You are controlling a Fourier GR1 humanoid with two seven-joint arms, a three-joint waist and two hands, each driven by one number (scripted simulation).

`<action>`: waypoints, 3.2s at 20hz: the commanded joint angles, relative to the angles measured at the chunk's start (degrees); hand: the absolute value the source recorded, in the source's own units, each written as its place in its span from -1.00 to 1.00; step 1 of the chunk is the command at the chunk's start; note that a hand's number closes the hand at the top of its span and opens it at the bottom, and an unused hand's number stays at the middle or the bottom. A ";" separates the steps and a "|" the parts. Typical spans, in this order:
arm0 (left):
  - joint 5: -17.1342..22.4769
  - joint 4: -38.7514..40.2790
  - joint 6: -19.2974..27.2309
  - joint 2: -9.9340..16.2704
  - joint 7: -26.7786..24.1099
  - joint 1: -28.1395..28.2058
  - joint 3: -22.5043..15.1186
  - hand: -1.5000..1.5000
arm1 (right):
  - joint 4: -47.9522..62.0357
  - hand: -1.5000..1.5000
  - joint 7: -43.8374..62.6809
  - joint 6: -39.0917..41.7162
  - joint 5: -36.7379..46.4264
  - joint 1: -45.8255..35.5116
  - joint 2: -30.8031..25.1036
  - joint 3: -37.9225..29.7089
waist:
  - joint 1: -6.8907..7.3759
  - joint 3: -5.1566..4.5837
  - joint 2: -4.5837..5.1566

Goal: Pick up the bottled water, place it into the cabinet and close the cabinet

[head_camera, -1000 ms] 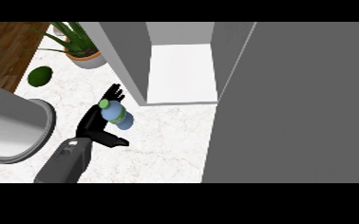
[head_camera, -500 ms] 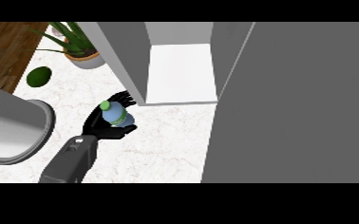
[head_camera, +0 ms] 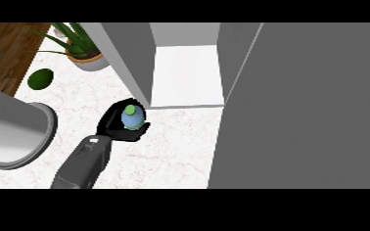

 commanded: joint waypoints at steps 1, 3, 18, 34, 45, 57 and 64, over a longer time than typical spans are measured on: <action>-2.62 -2.56 -0.95 -2.01 -8.62 1.19 -2.63 1.00 | -4.59 -1.00 -0.97 1.83 -4.39 3.14 -0.96 -3.32 | 0.63 0.07 -0.10; -1.71 -1.88 -2.10 -2.75 -6.94 0.61 -2.18 1.00 | -5.87 -1.00 0.16 1.91 -4.56 4.21 -1.31 -5.34 | 0.73 0.06 -0.13; 14.33 -7.94 11.79 -6.75 -1.93 -0.75 -2.50 1.00 | -3.77 -1.00 -6.90 8.58 -12.09 10.43 -1.55 -18.35 | 0.96 0.17 -0.68; 27.72 -12.04 21.77 -6.64 6.17 -7.37 -13.18 1.00 | 4.22 -1.00 -11.65 15.18 -18.05 10.24 -0.06 -27.46 | -2.62 0.29 -1.04; 32.09 -14.87 31.97 -6.57 8.51 -9.54 -17.90 1.00 | 8.75 -1.00 -12.53 18.24 -23.78 6.40 -2.47 -32.76 | -4.10 0.22 -0.60; 33.06 -15.32 44.62 -6.58 10.72 -9.32 -19.79 1.00 | 12.07 -1.00 -13.52 22.73 -30.57 6.82 -5.81 -38.43 | -6.33 0.35 -0.16; 32.75 -13.92 51.06 -6.59 8.55 -7.87 -21.06 1.00 | 13.41 -1.00 -13.59 24.21 -34.29 4.98 -7.08 -39.63 | -7.01 0.15 0.75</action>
